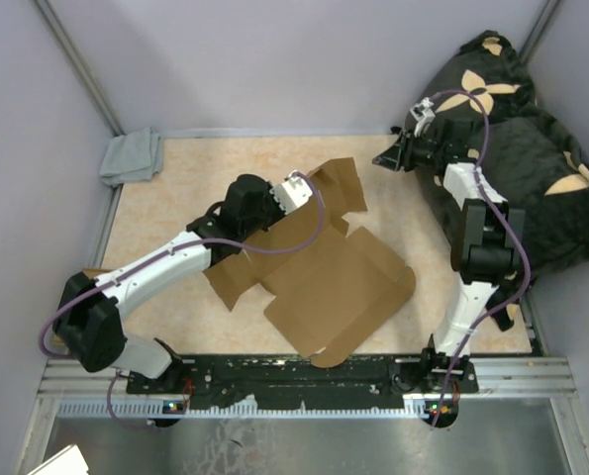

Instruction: Fold the paper box

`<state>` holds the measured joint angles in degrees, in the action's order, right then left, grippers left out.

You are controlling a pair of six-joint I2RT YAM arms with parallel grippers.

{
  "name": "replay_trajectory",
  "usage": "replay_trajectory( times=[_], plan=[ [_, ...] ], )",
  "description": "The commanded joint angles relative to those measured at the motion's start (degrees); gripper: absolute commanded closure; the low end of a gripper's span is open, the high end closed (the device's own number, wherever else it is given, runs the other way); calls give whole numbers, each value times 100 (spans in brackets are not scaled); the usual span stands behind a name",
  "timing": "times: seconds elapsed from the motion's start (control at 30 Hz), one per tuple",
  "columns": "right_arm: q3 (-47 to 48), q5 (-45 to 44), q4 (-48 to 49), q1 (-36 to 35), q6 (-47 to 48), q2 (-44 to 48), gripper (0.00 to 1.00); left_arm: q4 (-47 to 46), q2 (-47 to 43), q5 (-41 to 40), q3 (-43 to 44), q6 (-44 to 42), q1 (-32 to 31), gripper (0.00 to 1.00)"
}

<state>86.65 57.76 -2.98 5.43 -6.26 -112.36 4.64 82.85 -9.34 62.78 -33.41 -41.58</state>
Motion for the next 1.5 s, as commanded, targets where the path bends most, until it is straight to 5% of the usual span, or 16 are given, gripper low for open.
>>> replay_trajectory(
  times=[0.0, 0.27, 0.53, 1.13, 1.47],
  plan=[
    [529, 426, 641, -92, -251, -532, 61, -229, -75, -184, 41, -384, -154, 100],
    [1364, 738, 485, -206, -250, -1458, 61, -337, -50, -244, 67, -724, -225, 100],
    [986, 1498, 535, -452, 211, -1425, 60, -467, -5, -227, 19, -1067, -286, 100],
    [-23, 1701, -1338, -616, 2274, -567, 58, -608, -87, -457, -328, -1392, -460, 100],
    [308, 1582, -2589, -809, 3379, -617, 57, -440, -135, -627, -450, -1472, -791, 100]
  ],
)
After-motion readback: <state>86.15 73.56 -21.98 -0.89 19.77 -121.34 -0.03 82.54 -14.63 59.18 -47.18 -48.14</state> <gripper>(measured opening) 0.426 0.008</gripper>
